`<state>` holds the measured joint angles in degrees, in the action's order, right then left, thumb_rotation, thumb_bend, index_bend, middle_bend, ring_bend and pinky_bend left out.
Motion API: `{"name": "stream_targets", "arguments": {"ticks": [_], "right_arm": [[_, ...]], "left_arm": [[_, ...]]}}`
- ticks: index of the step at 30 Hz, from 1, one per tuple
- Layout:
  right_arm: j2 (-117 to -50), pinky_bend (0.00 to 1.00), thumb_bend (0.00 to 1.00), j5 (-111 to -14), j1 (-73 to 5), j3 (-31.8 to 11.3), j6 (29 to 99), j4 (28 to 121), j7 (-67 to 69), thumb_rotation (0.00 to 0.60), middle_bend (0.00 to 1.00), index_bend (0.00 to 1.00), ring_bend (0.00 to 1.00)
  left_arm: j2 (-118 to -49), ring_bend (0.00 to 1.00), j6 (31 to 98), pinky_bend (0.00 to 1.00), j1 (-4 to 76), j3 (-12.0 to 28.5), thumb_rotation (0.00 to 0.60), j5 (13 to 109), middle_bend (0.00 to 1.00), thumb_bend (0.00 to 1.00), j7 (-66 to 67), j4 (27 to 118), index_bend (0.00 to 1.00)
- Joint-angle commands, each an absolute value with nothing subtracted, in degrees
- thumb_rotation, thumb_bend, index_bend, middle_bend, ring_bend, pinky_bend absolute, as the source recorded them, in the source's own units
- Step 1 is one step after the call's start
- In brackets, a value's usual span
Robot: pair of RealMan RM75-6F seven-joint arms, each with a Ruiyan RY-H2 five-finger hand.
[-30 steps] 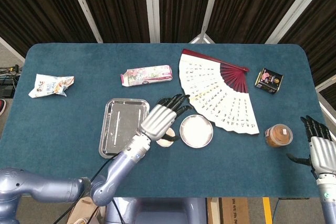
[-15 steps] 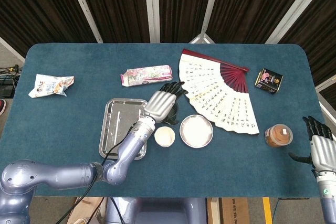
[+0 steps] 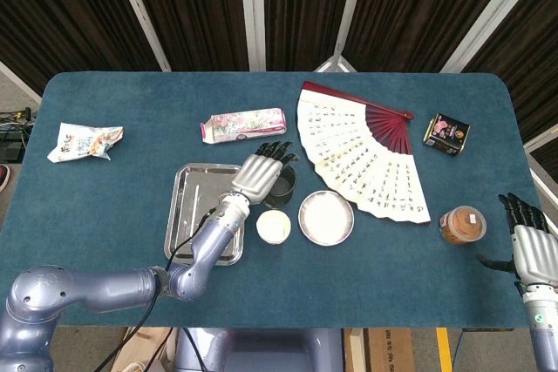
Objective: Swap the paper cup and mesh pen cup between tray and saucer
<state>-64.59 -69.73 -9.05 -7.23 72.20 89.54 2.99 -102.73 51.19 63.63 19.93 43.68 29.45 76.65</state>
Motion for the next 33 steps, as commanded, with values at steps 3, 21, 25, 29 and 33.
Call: {"name": "stream_targets", "arguments": {"ticks": [3,21,25,29,33], "right_arm": [[-64.5,0.00,0.00,-69.8,-8.9,-7.3,72.4,89.6,3.0,0.600,0.00,0.00,0.00],[-64.5,0.00,0.00,-70.6,-8.8,-7.4,71.8,89.5,4.3,0.600,0.00,0.00,0.00],[-64.5,0.00,0.00,-70.3,-8.9,-7.4,71.6,89.4,4.3,0.600,0.00,0.00,0.00],[-64.5,0.00,0.00,-70.4,-8.8,-7.5,71.6,89.5,4.5,0.600,0.00,0.00,0.00],[-64.4,0.00,0.00,-70.5,-8.8,-7.5,71.6,89.5,4.7,0.600,0.00,0.00,0.01]], "left_arm": [[-103.0,0.00,49.9,0.05,63.7,18.9,0.600,42.9,0.00,0.00,29.0,75.9,0.19],[-107.4,0.21,52.3,0.39,63.5,17.2,0.600,49.0,0.22,0.34,25.1,68.7,0.29],[-107.6,0.35,52.6,0.50,63.2,16.9,0.600,50.5,0.35,0.44,24.5,67.7,0.41],[-107.5,0.39,53.6,0.52,62.8,17.2,0.600,52.1,0.41,0.48,23.8,67.2,0.46],[-106.0,0.39,55.5,0.52,62.0,17.9,0.600,53.4,0.41,0.48,23.3,68.9,0.47]]}}
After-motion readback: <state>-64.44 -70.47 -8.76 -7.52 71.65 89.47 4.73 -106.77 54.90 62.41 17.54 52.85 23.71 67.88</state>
